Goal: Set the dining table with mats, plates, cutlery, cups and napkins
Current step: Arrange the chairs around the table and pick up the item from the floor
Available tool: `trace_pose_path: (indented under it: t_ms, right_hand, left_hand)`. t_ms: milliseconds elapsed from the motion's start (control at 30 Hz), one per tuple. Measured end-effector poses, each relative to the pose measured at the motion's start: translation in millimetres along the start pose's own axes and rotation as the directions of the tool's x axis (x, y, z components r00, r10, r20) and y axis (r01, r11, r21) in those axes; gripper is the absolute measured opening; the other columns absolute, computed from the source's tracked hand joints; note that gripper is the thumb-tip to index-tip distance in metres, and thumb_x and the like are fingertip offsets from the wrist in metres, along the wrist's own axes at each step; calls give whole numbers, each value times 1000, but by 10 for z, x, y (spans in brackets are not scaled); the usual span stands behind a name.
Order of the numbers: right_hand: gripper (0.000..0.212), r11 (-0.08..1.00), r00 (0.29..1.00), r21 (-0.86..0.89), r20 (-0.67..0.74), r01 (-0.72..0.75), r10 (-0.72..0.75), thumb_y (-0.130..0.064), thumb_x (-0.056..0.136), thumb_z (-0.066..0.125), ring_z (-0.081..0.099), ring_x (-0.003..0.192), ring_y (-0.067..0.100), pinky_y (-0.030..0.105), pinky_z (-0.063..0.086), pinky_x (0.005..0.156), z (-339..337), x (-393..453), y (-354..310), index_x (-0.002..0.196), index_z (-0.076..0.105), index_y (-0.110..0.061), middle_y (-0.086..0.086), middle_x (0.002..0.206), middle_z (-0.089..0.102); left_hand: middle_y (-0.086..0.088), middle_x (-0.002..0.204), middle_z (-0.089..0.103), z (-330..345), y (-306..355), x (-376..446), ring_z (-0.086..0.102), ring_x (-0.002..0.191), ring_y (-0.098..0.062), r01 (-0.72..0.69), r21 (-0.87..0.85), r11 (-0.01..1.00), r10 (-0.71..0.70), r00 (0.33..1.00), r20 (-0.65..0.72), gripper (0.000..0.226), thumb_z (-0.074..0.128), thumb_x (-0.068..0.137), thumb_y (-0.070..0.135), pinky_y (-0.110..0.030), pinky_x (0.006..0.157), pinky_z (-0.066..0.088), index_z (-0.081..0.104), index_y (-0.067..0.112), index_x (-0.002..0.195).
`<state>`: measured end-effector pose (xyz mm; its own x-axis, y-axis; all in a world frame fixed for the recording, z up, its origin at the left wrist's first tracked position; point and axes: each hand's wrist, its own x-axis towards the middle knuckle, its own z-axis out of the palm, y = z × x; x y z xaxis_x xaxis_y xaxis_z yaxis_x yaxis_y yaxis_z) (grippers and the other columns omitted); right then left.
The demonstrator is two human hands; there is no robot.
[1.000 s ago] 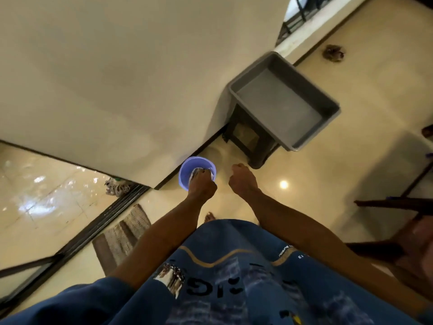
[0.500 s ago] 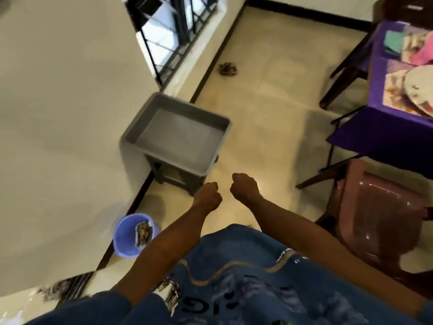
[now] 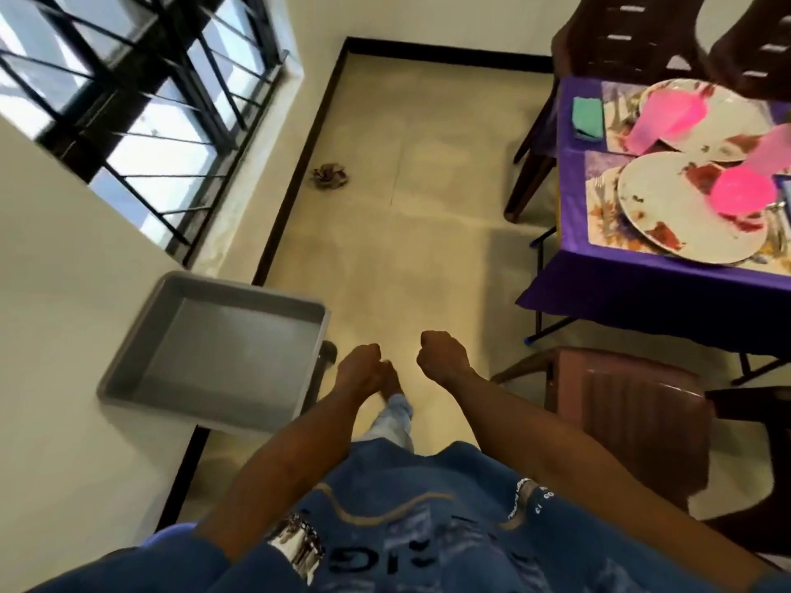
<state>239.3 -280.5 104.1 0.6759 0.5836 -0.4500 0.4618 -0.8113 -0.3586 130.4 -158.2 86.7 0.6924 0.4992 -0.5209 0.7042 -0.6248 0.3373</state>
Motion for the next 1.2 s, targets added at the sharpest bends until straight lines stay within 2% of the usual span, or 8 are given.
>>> trace_pose_path:
  t_ms: [133, 200, 400, 600, 733, 800, 1100, 1200]
  right_hand:
    - [24, 1000, 1000, -20, -14, -22, 22, -9, 88, 47, 59, 106, 34, 32, 45, 82, -409, 843, 16, 107, 60, -6, 14, 117, 62]
    - [23, 999, 999, -34, -15, -32, 31, -8, 88, 46, 60, 105, 34, 32, 45, 81, -611, 1221, -32, 107, 60, -7, 14, 116, 62]
    - [24, 999, 1000, 44, -11, 11, -10, -6, 88, 44, 61, 100, 34, 31, 44, 76, -1245, 2558, -580, 105, 61, -5, 16, 114, 63]
    - [19, 997, 999, 63, 0, 39, -39, -7, 84, 46, 60, 98, 36, 30, 39, 71, -1684, 3736, -994, 96, 60, -7, 15, 109, 64]
    - [23, 996, 997, 36, 11, 76, -77, -11, 85, 49, 58, 108, 36, 34, 45, 82, -1974, 4659, -1117, 105, 61, -7, 17, 116, 62]
    - [24, 994, 994, 25, 9, 104, -105, -11, 85, 51, 58, 109, 37, 34, 45, 83, -2143, 5165, -1176, 107, 60, -6, 18, 118, 61]
    - [17, 986, 982, -29, 98, 164, -160, -9, 84, 52, 62, 98, 39, 31, 42, 72, -2938, 6906, -1664, 97, 62, -6, 18, 107, 65]
    - [18, 987, 979, -43, 141, 156, -149, -8, 83, 51, 62, 97, 38, 30, 41, 70, -3102, 7325, -1822, 97, 62, -7, 16, 107, 66]
  left_hand:
    - [-13, 118, 62, -310, 171, 847, 60, 104, -30, -22, 2, 1000, 22, 1000, 12, 26, 51, 91, 19, -30, 75, 42, 60, 8, 112]
    - [-13, 116, 63, -583, 235, 1263, 60, 100, -31, -25, 2, 1000, 25, 1000, 18, 24, 50, 89, 18, -31, 76, 45, 60, 9, 109]
    - [-11, 112, 63, -1637, 352, 2527, 61, 98, -32, -1, -39, 999, -2, 998, -70, 18, 50, 87, 17, -31, 72, 43, 60, 11, 101]
    - [-11, 110, 65, -2281, 305, 3467, 62, 98, -32, 34, -7, 999, -34, 998, -58, 19, 50, 86, 15, -33, 78, 49, 61, 9, 100]
    - [-12, 110, 64, -2686, 231, 4261, 62, 97, -33, 84, -5, 996, -84, 993, -79, 23, 49, 84, 15, -34, 78, 51, 61, 8, 103]
    - [-13, 111, 64, -2922, 222, 4703, 61, 99, -34, 118, -15, 993, -119, 988, -103, 25, 49, 84, 14, -34, 75, 49, 61, 8, 105]
    - [-11, 104, 66, -3993, 388, 6154, 59, 83, -26, 237, -173, 956, -262, 955, -141, 21, 48, 84, 12, -31, 65, 44, 64, 8, 98]
    - [-9, 102, 66, -4239, 356, 6499, 61, 84, -27, 257, -145, 955, -275, 954, -123, 17, 50, 86, 15, -29, 62, 42, 63, 9, 95]
